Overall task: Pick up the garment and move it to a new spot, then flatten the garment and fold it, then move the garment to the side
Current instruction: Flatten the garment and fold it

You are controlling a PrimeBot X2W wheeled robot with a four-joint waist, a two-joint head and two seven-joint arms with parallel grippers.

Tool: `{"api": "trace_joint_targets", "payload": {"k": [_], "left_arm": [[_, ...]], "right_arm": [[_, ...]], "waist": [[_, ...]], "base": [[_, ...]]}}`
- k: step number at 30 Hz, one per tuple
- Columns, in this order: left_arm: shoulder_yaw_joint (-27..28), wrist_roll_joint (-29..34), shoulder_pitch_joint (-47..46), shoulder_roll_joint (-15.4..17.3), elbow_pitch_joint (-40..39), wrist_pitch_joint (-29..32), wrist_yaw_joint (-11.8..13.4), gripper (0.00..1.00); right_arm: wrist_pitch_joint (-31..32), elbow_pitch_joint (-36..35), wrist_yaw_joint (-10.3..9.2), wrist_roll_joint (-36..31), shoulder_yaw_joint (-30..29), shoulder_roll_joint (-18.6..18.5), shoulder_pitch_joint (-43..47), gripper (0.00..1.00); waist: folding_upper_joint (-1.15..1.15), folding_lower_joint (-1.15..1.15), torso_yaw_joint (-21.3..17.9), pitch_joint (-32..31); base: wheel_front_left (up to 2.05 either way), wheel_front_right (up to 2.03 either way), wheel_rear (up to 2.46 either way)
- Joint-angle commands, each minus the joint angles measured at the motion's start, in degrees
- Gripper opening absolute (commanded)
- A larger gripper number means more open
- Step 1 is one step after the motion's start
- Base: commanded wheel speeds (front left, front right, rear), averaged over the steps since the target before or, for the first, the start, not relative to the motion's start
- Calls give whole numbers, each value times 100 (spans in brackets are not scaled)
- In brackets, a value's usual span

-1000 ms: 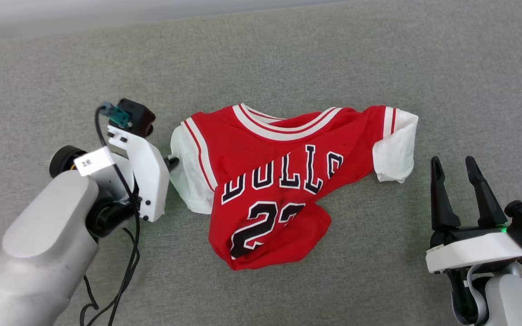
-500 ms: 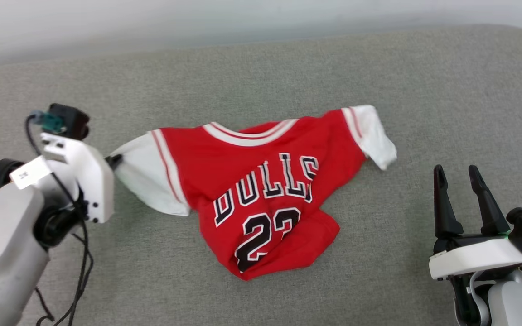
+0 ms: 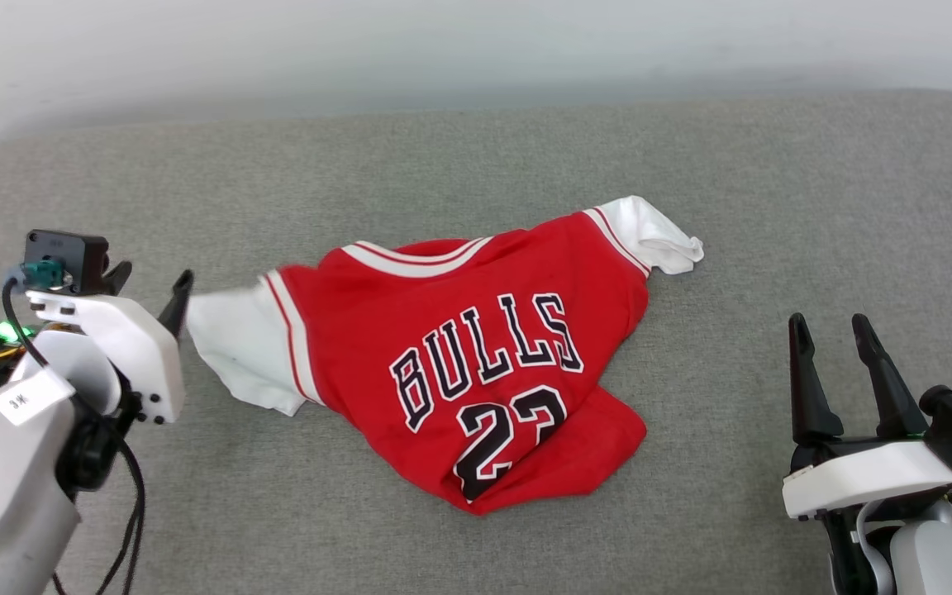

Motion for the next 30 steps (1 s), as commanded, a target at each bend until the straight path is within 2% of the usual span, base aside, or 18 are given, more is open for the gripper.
{"api": "trace_joint_targets", "payload": {"k": [1,3,8,11,15,16,19,21,24,27,30], "left_arm": [[-7,23,75,-63,-28,-90,20,100],[42,130,117,-130,-47,-511,92,100],[5,322,410,-333,-143,-1493,84,100],[65,446,739,-431,-365,-2051,278,100],[223,646,1322,-639,-926,-2337,573,100],[538,1029,1790,-884,-1626,-2370,839,100],[813,1521,2455,-1268,-2243,-2360,1015,100],[970,1734,2720,-1539,-2519,-2362,1021,100],[1127,2051,3032,-1791,-2649,-2363,872,100],[1183,2284,3059,-1930,-2609,-2364,615,100],[1337,2446,3004,-2035,-2539,-2364,432,100]], "right_arm": [[9,-9,-4,-15,-7,15,72,100],[27,-20,-4,-23,-30,12,99,100],[74,-38,-4,-26,-59,5,229,100],[118,-55,-4,-32,-85,3,310,100],[185,-89,-4,-8,-109,-8,438,100],[243,-141,-4,17,-130,-45,504,100],[372,-162,-4,50,-42,-104,607,100],[464,-187,-4,69,-23,-141,618,100],[788,-198,-4,58,116,-269,609,100],[1350,-198,-4,54,291,-496,421,100],[2179,-101,-4,176,542,-727,160,100]], "waist": [[0,1,43,-47],[0,1,102,-110],[0,1,257,-317],[0,1,358,-458],[0,1,462,-618],[0,1,551,-700],[0,1,607,-769],[0,1,657,-792],[0,1,774,-794],[0,1,925,-761],[0,1,1081,-711]], "base": [[0,0,0],[0,0,0],[0,0,0],[0,0,0],[0,0,0],[0,0,0],[0,0,0],[0,0,0],[0,0,0],[0,0,0],[0,0,0]]}}
